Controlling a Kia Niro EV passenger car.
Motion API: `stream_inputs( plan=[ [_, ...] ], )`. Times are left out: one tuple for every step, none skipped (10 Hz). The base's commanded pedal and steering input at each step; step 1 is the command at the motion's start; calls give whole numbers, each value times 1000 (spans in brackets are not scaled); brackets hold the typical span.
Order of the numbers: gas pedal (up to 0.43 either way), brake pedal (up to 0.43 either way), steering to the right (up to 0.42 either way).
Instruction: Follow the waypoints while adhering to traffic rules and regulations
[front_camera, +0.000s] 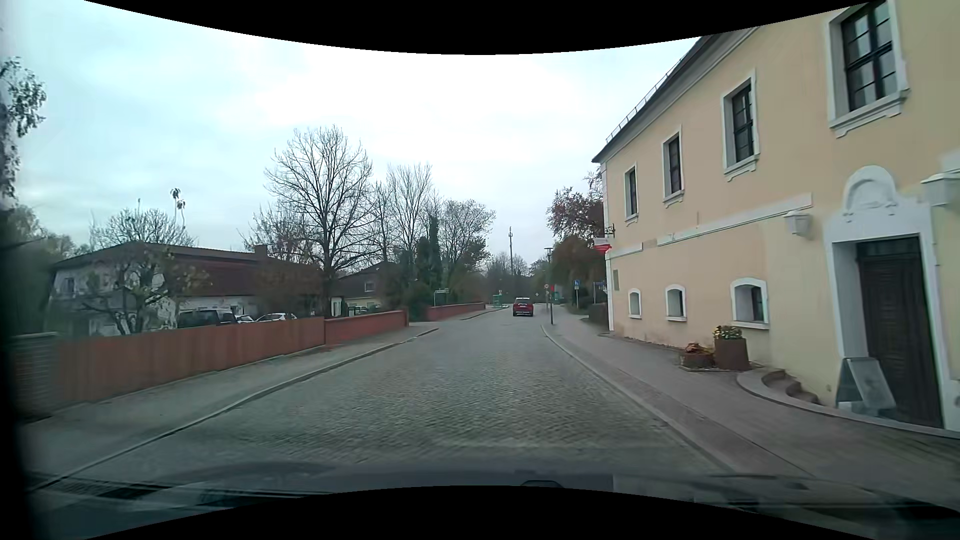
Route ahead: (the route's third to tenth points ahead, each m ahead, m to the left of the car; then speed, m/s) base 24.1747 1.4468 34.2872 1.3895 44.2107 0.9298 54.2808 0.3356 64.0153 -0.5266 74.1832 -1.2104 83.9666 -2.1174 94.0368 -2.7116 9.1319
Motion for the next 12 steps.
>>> stream_inputs(
  plan=[
    [130,0,0],
    [79,0,0],
    [0,0,0],
    [0,0,-1],
    [0,0,-1],
    [0,0,-1],
    [0,0,-1],
    [0,0,-1],
    [0,0,-1],
    [0,0,-1],
    [0,0,0],
    [67,0,0]
  ],
)
